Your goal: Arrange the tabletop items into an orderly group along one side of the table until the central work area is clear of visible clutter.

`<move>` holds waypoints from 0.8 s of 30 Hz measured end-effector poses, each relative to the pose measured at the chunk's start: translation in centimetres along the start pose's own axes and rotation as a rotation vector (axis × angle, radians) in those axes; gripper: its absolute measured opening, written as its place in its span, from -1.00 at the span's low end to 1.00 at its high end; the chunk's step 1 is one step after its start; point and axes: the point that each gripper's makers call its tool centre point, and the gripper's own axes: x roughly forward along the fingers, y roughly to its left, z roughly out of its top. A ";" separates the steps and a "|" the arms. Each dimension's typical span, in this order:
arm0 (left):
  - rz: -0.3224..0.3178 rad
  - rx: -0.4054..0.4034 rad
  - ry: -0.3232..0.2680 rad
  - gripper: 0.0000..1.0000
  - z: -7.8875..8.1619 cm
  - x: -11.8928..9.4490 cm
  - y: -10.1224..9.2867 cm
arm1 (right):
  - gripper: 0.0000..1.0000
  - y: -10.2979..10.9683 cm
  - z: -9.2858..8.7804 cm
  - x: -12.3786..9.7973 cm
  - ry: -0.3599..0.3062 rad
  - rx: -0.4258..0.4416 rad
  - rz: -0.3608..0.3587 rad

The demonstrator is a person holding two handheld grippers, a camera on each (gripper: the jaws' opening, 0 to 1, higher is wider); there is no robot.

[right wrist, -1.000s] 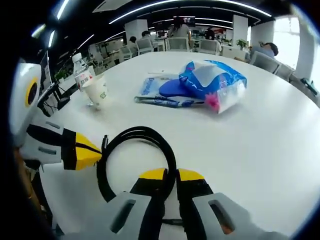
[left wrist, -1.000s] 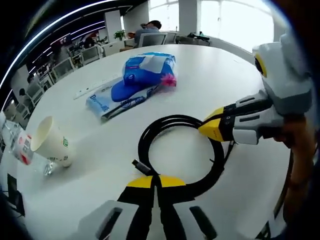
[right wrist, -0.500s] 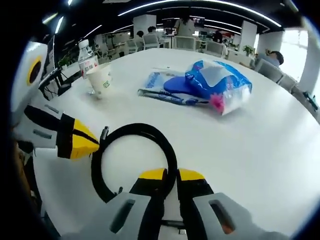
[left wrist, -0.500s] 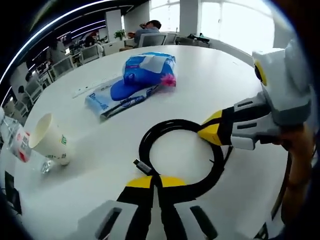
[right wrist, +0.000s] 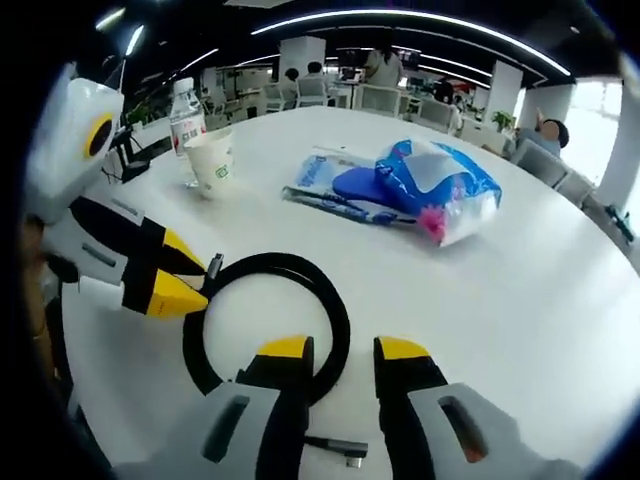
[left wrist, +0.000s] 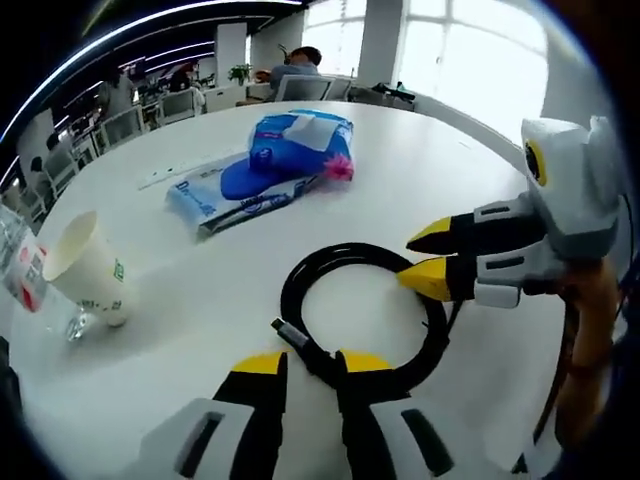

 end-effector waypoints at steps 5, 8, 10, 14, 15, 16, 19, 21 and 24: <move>-0.003 0.067 -0.094 -0.47 1.4 -0.7 0.0 | -0.35 -0.4 0.9 -0.8 -0.088 -0.013 -0.004; -0.006 0.125 -0.178 -0.37 2.8 -1.2 0.0 | -0.26 -0.4 1.2 -1.5 -0.127 -0.008 0.011; 0.039 0.157 -0.276 -0.34 4.3 -2.0 0.5 | -0.22 -0.8 2.0 -2.3 -0.195 -0.035 -0.007; 0.114 0.232 -0.392 -0.26 6.2 -3.4 1.3 | -0.17 -1.7 2.8 -3.2 -0.266 -0.045 -0.039; 0.136 0.259 -0.427 -0.23 6.7 -3.8 1.5 | -0.15 -1.8 3.0 -3.3 -0.276 -0.041 -0.041; 0.158 0.285 -0.462 -0.22 7.3 -4.2 1.8 | -0.13 -2.3 3.6 -3.6 -0.331 -0.015 -0.029; 0.201 0.316 -0.484 -0.19 7.9 -4.4 2.5 | -0.06 -3.9 4.5 -4.3 -0.412 -0.015 -0.074; 0.239 0.331 -0.513 -0.16 8.4 -4.6 3.1 | -0.06 -5.0 5.0 -4.7 -0.452 -0.014 -0.118; 0.253 0.328 -0.566 -0.16 9.1 -4.9 3.4 | -0.09 -6.6 5.3 -5.0 -0.474 -0.013 -0.174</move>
